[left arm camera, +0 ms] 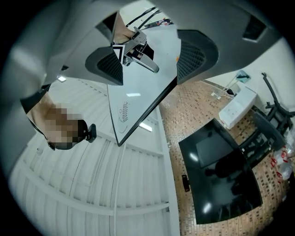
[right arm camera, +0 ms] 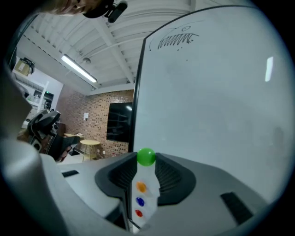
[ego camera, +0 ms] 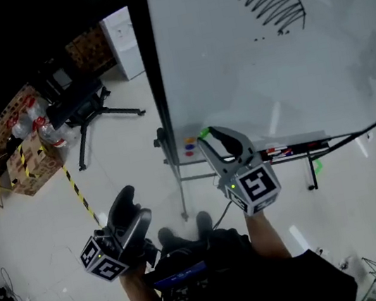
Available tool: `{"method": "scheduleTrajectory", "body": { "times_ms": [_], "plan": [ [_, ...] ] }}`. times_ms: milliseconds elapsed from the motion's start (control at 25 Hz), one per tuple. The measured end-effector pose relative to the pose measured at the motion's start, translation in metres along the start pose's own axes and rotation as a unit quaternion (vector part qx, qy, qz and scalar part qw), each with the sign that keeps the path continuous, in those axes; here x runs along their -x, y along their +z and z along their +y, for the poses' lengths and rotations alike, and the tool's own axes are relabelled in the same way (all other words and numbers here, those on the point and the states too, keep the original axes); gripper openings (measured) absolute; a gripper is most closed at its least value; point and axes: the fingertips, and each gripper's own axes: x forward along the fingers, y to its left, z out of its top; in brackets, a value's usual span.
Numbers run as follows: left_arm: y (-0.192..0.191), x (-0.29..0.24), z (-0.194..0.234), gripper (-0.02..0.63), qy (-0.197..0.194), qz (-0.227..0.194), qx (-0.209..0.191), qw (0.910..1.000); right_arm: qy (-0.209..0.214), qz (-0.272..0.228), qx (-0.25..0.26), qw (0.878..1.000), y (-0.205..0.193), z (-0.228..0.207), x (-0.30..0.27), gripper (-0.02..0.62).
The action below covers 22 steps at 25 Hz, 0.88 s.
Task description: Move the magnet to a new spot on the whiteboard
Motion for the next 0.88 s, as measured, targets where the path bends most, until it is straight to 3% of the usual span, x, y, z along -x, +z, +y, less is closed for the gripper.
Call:
{"method": "scheduleTrajectory", "body": {
  "times_ms": [280, 560, 880],
  "plan": [
    [0.016, -0.016, 0.019, 0.359, -0.068, 0.078, 0.033, 0.9941, -0.114, 0.014, 0.008, 0.993, -0.01, 0.0, -0.009, 0.149],
    [0.033, -0.004, 0.037, 0.359, -0.112, 0.142, 0.049, 0.9822, -0.233, 0.028, 0.032, 0.971, -0.022, 0.007, -0.025, 0.149],
    [0.04, 0.008, 0.035, 0.359, -0.126, 0.162, 0.043, 0.9778, -0.274, 0.016, 0.029, 0.961, -0.028, 0.006, -0.035, 0.15]
  ]
}}
